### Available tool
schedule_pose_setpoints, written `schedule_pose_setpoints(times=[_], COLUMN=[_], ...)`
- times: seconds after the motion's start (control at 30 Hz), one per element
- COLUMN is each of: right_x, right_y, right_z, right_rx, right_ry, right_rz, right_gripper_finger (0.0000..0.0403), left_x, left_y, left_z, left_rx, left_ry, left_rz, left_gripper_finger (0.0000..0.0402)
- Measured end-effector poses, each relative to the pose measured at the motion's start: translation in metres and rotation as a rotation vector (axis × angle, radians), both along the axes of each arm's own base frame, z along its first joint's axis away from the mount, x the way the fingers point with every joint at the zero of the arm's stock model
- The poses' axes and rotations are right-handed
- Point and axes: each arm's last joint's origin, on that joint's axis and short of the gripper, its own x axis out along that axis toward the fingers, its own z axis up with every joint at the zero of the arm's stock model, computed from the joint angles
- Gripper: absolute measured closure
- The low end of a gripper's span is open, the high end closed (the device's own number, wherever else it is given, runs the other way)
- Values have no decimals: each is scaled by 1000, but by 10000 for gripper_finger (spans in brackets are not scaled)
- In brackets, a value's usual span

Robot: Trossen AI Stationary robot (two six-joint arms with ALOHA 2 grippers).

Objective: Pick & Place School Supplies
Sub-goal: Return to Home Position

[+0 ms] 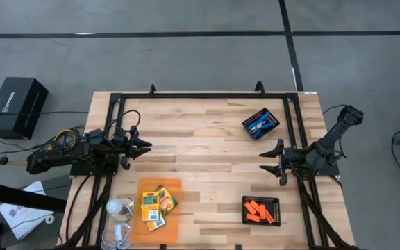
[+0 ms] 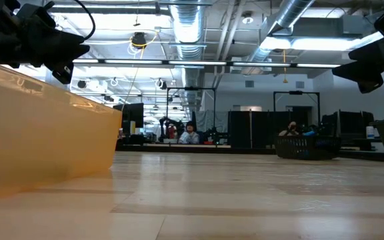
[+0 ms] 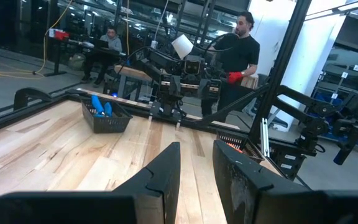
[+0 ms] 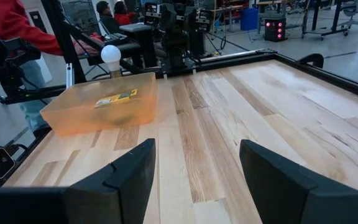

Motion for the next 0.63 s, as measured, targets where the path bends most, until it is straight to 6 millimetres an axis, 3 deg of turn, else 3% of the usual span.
schedule_pose_setpoints(times=[0.63], right_x=[0], right_y=[0], right_z=[0], right_rx=[0], right_ry=[0], right_rz=[0], right_gripper_finger=[178], left_x=[0], left_y=[0], left_z=[1], left_rx=[2], left_ry=[-10], left_rz=[-1], left_gripper_finger=[312])
